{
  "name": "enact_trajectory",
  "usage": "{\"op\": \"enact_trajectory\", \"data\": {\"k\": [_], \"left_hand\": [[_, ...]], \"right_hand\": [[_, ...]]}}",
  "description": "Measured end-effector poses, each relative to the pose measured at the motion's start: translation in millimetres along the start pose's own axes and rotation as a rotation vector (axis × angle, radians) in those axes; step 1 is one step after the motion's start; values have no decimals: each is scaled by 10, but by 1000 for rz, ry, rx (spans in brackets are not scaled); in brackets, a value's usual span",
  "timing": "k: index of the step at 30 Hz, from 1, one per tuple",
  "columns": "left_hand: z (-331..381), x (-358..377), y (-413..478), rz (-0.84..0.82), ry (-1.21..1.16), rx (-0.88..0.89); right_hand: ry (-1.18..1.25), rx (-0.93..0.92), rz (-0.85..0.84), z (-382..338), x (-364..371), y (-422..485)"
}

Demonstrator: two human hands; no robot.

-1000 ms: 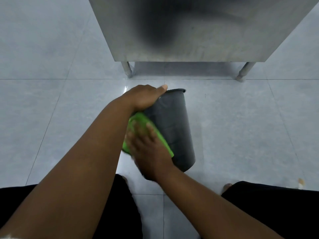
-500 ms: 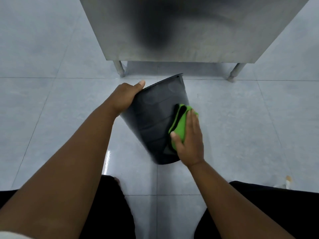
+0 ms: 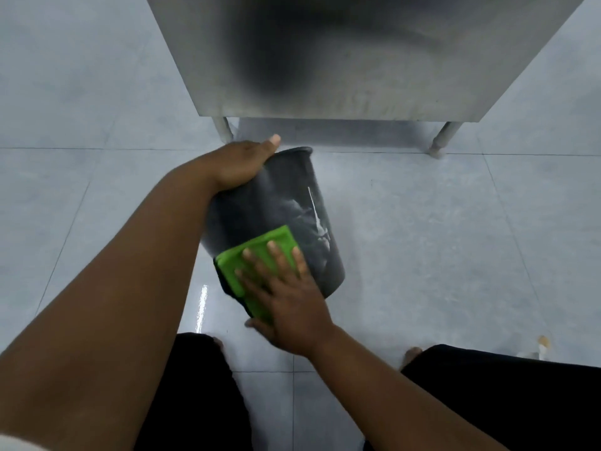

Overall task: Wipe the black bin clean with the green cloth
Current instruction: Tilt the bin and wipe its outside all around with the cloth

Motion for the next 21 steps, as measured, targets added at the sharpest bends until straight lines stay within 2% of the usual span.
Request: {"op": "enact_trajectory", "data": {"k": [2,5,8,12,14,16,18,19,21], "left_hand": [[82,51,12,58,199,26],[133,120,27,74,282,58],[105,109,31,77,281,62],[35,84,-46,85,260,85],[-7,60,-83,91,249,82],[-37,49,-109,109,236,85],[-15,61,-116,126,243,113],[12,77,-107,130,263,129],[85,133,-85,111,321,153]], "right_hand": [[-7,-101,-7,-128,35,-31],[12,-37,94,98,-10,-98],[147,186,195,532,33,-249],[709,548,207,837,169,-306],[838,701,212,877,182,-230],[835,774,214,839,91,-83],[719,730,232,720,-97,107],[573,656,236,622,-202,192],[230,396,223,355,-298,332]]}}
Point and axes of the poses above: each hand's wrist, its own y-axis towards the middle knuckle, its own x-axis out of the palm, z = x × y, the point moved 4 cm from there along y, towards the middle knuckle, and after that the axes turned 6 degrees about -z, right-handed, at the moved point
